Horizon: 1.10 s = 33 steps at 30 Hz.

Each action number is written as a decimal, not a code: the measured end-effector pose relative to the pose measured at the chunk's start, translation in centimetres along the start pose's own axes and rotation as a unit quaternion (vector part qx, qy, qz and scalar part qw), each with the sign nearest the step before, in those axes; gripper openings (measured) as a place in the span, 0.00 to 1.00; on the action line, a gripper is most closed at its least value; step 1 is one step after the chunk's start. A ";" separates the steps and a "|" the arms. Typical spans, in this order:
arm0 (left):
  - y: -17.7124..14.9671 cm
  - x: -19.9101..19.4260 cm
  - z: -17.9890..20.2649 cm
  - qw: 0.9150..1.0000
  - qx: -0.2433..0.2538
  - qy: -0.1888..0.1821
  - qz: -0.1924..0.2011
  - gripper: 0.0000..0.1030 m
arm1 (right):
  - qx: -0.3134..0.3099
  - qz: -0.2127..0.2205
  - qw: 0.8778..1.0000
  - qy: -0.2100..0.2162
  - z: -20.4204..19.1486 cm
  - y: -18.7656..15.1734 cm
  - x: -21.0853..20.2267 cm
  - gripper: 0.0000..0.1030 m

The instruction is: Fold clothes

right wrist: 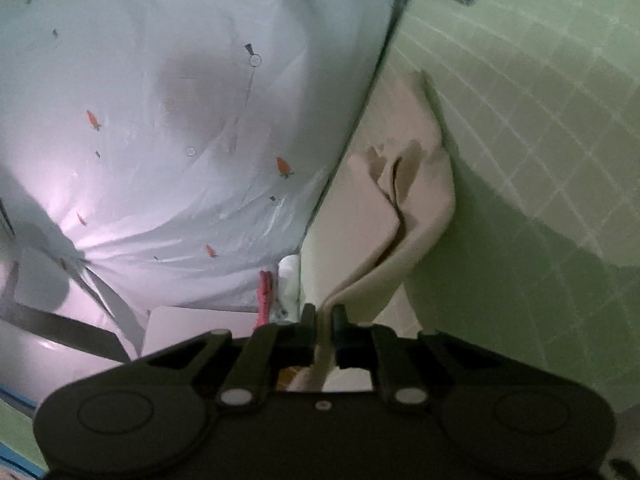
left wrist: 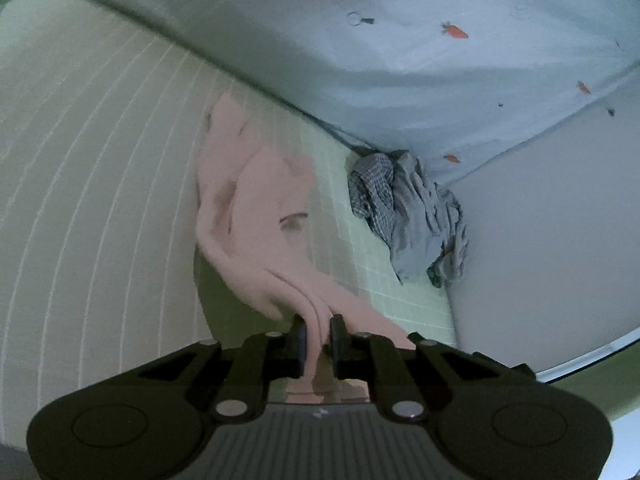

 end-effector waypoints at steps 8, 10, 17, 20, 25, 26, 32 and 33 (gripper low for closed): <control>2.1 1.7 -2.0 0.998 -0.061 -0.004 0.018 0.12 | 0.069 0.009 0.997 0.016 1.5 2.3 2.8 0.09; 3.0 2.0 -2.1 0.998 -0.065 0.000 0.026 0.12 | 0.072 0.016 0.997 0.030 1.6 3.2 3.0 0.08; 6.3 2.6 -2.1 0.997 -0.064 -0.001 0.042 0.12 | 0.046 0.055 0.997 0.037 0.1 7.9 3.2 0.06; 7.8 3.5 -2.7 0.996 -0.083 -0.013 0.041 0.12 | 0.029 0.047 0.998 0.007 -0.1 9.3 3.7 0.07; 10.4 4.5 -3.7 0.993 -0.106 -0.022 0.039 0.12 | 0.096 0.038 0.995 -0.011 3.1 9.5 4.8 0.11; 11.0 4.9 -4.0 0.993 -0.110 -0.025 0.037 0.12 | 0.118 0.041 0.992 -0.005 3.9 9.3 4.9 0.17; 14.6 7.8 -6.0 0.990 -0.137 -0.029 0.016 0.12 | 0.170 0.062 0.983 -0.014 6.3 9.4 6.0 0.46; 15.4 8.5 -6.5 0.988 -0.150 -0.032 0.013 0.12 | 0.159 0.062 0.985 -0.027 6.1 9.9 6.3 0.48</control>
Point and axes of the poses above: each gripper's, at about its wrist camera, not at the fingertips, and x roughly the way its jaws point, z to its right, y to its top, the point moved 1 cm from there along x, roughly the way its jaws point, and after that the axes turned 13 degrees about -z, right-handed, at the moved point
